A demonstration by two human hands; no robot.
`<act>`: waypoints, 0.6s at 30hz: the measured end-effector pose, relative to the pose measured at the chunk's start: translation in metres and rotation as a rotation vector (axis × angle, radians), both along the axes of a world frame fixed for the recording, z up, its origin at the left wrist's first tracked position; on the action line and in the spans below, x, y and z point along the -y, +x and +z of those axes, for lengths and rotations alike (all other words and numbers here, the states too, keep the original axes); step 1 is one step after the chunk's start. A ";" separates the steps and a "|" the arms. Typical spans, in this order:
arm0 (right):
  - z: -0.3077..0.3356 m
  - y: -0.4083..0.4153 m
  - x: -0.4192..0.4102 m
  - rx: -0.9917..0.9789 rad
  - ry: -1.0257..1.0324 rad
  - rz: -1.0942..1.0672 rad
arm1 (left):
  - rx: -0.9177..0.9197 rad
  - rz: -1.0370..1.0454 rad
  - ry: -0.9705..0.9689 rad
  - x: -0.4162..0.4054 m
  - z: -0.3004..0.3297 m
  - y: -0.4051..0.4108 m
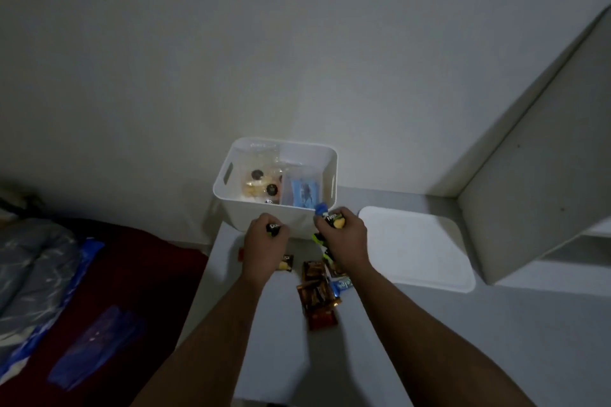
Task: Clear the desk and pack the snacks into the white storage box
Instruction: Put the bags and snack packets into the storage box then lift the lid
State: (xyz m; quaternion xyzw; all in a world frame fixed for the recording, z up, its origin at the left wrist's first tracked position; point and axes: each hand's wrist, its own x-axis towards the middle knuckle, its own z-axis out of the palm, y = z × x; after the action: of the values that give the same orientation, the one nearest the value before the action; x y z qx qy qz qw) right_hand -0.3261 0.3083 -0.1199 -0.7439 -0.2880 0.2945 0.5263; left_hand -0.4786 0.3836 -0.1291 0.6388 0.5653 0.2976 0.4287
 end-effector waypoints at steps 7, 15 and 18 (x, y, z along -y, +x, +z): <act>0.057 -0.020 -0.129 0.013 0.003 0.008 | 0.098 0.107 -0.047 -0.109 0.056 0.016; 0.057 -0.021 -0.210 -0.045 -0.265 0.257 | -0.021 0.084 -0.250 -0.201 0.040 0.021; 0.043 -0.016 -0.209 -0.041 -0.282 0.219 | -0.137 0.028 -0.291 -0.203 0.024 0.020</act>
State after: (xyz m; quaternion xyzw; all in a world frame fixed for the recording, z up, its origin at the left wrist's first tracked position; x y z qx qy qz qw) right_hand -0.3417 0.5178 -0.0766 -0.7683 -0.3126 0.4025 0.3872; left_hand -0.4588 0.5865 -0.1050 0.5809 0.6390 0.1743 0.4731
